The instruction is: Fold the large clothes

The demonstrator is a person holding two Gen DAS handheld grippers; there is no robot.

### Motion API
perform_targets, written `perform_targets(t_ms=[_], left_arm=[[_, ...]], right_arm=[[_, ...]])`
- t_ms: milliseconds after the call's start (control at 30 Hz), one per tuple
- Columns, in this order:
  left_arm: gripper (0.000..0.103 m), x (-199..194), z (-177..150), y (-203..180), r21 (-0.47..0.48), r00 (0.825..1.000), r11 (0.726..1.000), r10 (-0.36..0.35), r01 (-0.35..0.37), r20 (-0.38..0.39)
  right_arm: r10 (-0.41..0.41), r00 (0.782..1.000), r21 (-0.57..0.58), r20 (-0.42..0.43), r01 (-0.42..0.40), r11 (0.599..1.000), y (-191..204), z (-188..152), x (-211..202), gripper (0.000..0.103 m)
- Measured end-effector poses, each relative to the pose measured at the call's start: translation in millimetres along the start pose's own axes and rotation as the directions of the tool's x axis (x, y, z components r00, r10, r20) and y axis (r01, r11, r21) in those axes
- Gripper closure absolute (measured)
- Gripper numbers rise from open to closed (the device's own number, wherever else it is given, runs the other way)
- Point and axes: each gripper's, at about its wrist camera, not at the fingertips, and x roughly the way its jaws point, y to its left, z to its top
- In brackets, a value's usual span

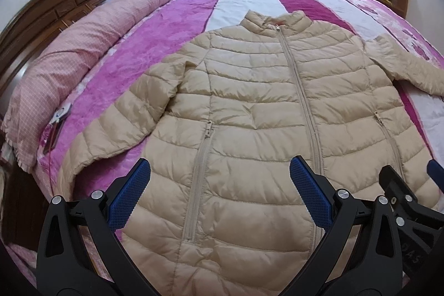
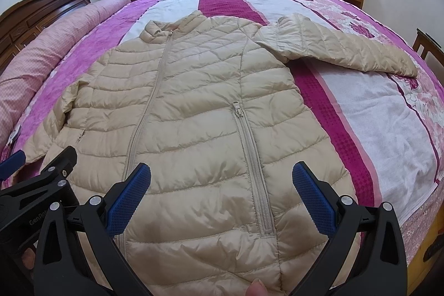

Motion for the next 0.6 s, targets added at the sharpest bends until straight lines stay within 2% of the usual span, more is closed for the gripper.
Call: perform_targets(t_ms=[400,600], left_arm=[[0.003,-1.8,4.7,1.3,0.011,0.999,0.999,0.043,-0.043,0.012],[0.003,-3.8,5.6,0.4,0.022,0.999,0.999,0.035,-0.035,0.012]], right_arm=[[-0.001,1.000,0.003,0.003,0.001,1.000,-4.1,2.4,2.9,0.005],[0.002,1.000,0.002,0.002,-0.002,1.000,-4.7,4.1,3.3,0.005]])
